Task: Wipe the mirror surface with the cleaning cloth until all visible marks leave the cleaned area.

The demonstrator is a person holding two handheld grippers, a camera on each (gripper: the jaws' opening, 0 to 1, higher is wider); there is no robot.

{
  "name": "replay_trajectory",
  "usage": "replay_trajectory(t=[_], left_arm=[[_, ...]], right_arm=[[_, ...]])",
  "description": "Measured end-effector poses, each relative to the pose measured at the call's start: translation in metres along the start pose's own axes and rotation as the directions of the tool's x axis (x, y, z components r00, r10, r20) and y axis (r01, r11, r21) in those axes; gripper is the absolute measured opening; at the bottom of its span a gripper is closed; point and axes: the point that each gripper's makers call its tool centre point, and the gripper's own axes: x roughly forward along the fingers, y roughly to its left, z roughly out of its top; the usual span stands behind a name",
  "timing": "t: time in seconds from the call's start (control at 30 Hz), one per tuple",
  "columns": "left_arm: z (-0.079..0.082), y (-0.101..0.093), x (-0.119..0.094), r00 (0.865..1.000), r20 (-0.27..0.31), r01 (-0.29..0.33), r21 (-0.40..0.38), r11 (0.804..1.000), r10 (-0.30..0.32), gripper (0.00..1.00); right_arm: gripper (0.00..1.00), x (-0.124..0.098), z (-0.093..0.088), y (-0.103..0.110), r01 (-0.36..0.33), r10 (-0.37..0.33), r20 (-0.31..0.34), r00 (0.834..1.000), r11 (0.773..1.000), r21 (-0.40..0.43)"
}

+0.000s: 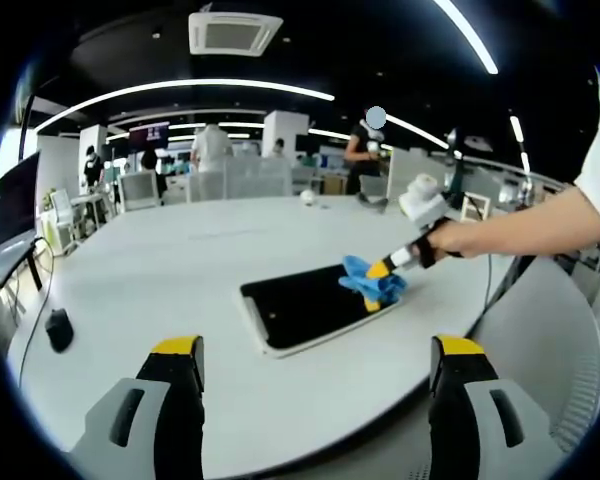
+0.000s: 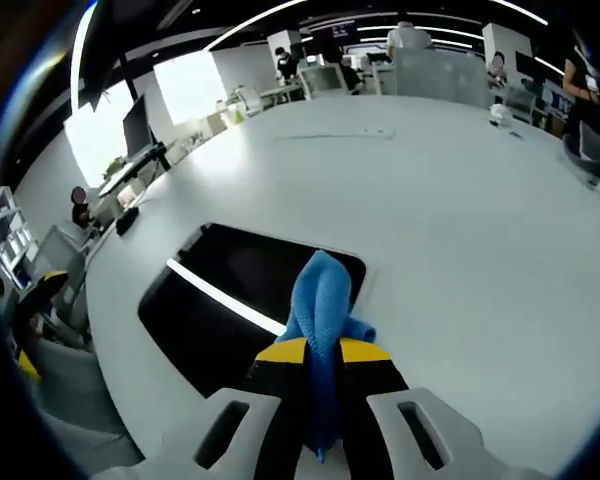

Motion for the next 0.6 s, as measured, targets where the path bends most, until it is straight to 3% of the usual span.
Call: replay_trajectory(t=[0.6], left_arm=[[0.0013, 0.0002, 0.0001, 1.0, 0.008, 0.002, -0.004, 1.0, -0.002, 0.94]], right_arm=[[0.05, 0.0007, 0.0004, 0.0025, 0.018, -0.019, -0.012, 1.0, 0.999, -0.029]])
